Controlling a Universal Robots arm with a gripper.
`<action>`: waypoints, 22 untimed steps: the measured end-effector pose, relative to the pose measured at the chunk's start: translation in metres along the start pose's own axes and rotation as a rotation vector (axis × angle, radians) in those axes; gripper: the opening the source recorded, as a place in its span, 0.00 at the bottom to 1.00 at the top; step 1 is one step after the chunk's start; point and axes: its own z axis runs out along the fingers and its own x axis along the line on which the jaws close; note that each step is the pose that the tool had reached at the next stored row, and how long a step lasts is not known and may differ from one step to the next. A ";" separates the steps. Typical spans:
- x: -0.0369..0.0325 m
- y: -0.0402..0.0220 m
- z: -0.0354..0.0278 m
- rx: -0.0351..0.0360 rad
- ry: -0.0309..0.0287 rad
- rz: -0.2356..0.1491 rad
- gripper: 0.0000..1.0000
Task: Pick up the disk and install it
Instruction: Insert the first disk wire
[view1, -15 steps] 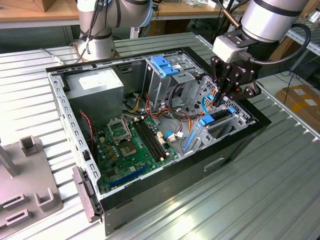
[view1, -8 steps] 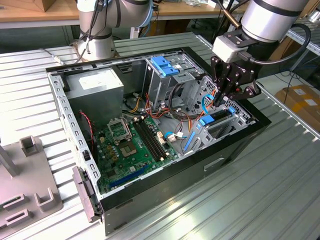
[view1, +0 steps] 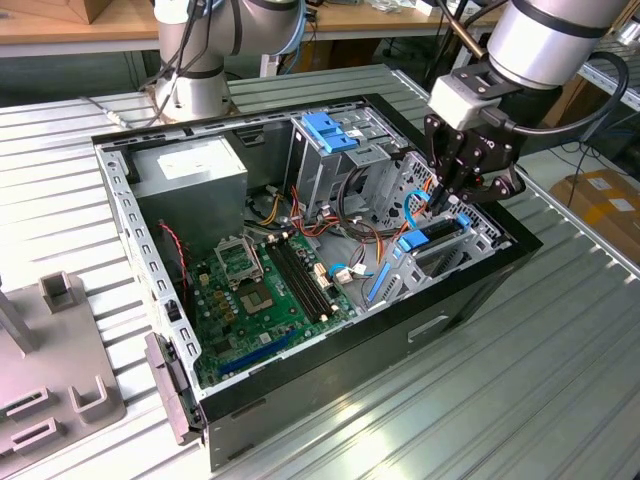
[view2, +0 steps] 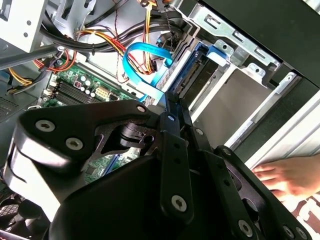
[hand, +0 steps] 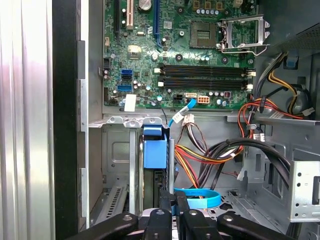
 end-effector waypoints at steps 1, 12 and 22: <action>0.0012 0.0000 0.0000 0.0000 -0.0012 0.000 0.16; 0.0025 0.0000 -0.0001 0.0004 -0.0284 0.001 0.16; 0.0029 0.0001 0.0009 0.0004 -0.0302 0.001 0.16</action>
